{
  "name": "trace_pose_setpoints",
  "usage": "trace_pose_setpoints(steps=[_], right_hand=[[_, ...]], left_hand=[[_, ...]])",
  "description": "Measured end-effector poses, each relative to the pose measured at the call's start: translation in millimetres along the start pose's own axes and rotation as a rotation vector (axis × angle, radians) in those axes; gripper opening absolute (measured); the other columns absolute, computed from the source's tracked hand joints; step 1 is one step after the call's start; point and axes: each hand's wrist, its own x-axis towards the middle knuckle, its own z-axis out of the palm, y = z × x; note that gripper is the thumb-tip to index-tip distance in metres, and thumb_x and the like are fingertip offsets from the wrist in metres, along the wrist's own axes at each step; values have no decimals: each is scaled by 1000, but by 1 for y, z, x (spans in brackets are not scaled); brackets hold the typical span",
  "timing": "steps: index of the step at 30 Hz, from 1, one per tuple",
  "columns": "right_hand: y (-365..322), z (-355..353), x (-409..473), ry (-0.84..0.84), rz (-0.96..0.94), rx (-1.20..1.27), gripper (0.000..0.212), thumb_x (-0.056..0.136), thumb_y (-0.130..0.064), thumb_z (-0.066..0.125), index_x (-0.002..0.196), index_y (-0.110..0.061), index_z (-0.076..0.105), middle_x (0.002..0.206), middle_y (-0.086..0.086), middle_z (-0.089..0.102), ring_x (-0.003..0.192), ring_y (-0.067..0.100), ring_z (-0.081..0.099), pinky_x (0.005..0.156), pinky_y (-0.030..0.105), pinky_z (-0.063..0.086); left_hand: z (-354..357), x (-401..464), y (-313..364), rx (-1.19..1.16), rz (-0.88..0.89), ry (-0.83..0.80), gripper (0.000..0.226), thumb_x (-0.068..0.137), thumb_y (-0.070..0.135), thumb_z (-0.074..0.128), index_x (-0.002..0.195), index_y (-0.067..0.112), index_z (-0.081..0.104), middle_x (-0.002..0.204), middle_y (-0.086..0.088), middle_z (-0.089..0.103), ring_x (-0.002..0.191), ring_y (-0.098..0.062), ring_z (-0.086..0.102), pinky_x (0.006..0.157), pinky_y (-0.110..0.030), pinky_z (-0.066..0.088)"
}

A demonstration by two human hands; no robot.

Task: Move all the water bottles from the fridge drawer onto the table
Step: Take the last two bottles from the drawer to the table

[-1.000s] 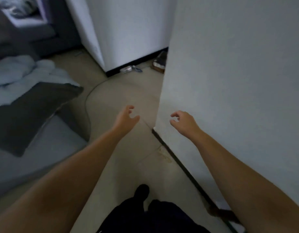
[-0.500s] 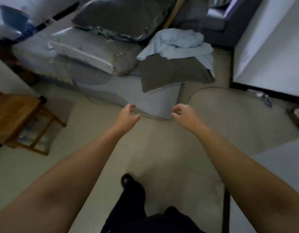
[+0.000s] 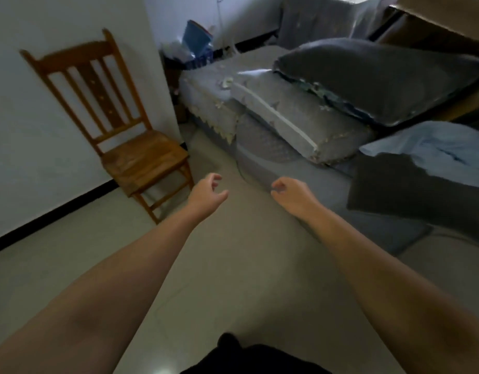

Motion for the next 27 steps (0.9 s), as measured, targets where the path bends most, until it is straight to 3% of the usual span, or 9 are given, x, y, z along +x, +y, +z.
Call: trace_pose_setpoints(steps=[4, 9, 13, 19, 27], right_hand=[[-57, 30, 48, -137, -108, -69, 32, 94, -21, 54, 123, -10, 58, 127, 9, 59, 113, 25, 57, 89, 31, 46], [-117, 73, 94, -284, -241, -108, 31, 93, -19, 52, 122, -10, 58, 126, 11, 58, 112, 26, 56, 88, 32, 46], [-145, 106, 130, -377, -324, -123, 27, 94, -22, 52, 118, -14, 60, 120, 7, 60, 102, 20, 56, 82, 29, 46], [-228, 146, 221, -521, -502, -152, 28, 94, -26, 53, 120, -18, 58, 120, 2, 60, 103, 16, 55, 82, 25, 45], [-346, 201, 295, -656, -796, -209, 28, 93, -24, 53, 120, -17, 59, 120, 3, 62, 105, 15, 56, 85, 25, 45]], left_hand=[[-46, 10, -44, -43, -105, 118, 44, 89, 28, 61, 129, 14, 48, 125, -8, 55, 112, -22, 55, 82, -28, 43], [-84, 13, -91, -142, -257, 213, 41, 90, 26, 60, 127, 12, 49, 127, -12, 53, 117, -24, 52, 96, -37, 46], [-111, 24, -120, -183, -378, 280, 40, 90, 21, 59, 127, 9, 50, 120, -11, 53, 115, -26, 52, 95, -33, 43], [-176, 66, -158, -216, -530, 485, 38, 87, 19, 61, 122, 8, 55, 124, -19, 55, 112, -32, 55, 95, -34, 44], [-244, 98, -192, -271, -675, 740, 38, 89, 20, 60, 125, 9, 54, 127, -14, 57, 118, -26, 54, 98, -34, 43]])
